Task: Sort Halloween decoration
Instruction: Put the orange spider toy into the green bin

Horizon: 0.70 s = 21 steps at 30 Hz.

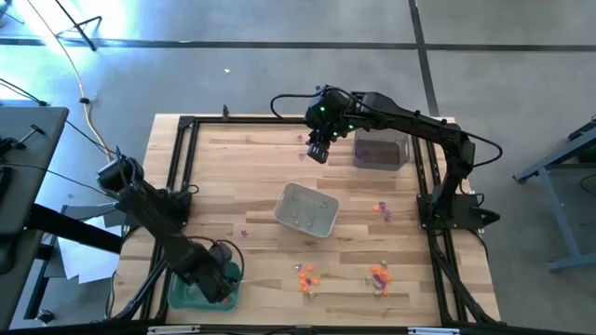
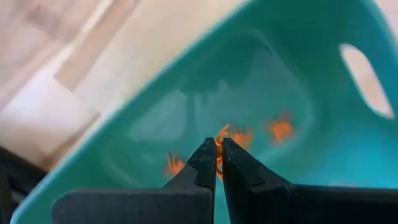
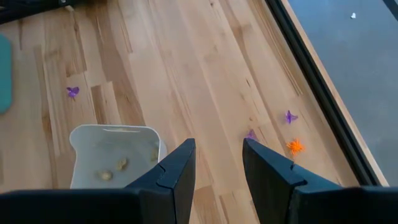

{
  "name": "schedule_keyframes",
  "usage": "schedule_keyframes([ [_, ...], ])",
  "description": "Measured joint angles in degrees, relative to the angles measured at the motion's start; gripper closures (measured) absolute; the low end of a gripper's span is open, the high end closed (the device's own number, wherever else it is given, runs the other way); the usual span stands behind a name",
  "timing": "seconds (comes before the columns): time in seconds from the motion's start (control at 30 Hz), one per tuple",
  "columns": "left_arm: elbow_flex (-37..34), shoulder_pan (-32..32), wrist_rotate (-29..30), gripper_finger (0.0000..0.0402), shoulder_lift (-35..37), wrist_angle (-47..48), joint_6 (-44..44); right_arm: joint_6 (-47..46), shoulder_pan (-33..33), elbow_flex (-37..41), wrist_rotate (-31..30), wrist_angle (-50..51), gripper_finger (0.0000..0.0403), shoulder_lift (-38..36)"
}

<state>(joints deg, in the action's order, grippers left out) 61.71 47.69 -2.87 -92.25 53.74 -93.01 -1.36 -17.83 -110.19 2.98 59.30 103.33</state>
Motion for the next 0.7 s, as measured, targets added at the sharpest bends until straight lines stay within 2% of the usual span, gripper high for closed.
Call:
schedule_keyframes([
  [0.13, -0.04, -0.47, 0.57, 0.0401, -2.63, -1.35, -1.52, -0.13, 0.01, 0.00, 0.00, 0.01, 0.0274, 0.00],
  [0.4, -0.02, -0.49, 1.54, 0.0399, -2.69, -7.79, -1.05, -0.13, 0.01, 0.00, 0.00, 0.01, 0.0274, 0.00],
  [0.7, -0.02, -0.49, 0.57, 0.0343, -2.69, -7.72, -0.50, 0.25, 0.01, 0.00, 0.00, 0.01, 0.0274, 0.00],
])
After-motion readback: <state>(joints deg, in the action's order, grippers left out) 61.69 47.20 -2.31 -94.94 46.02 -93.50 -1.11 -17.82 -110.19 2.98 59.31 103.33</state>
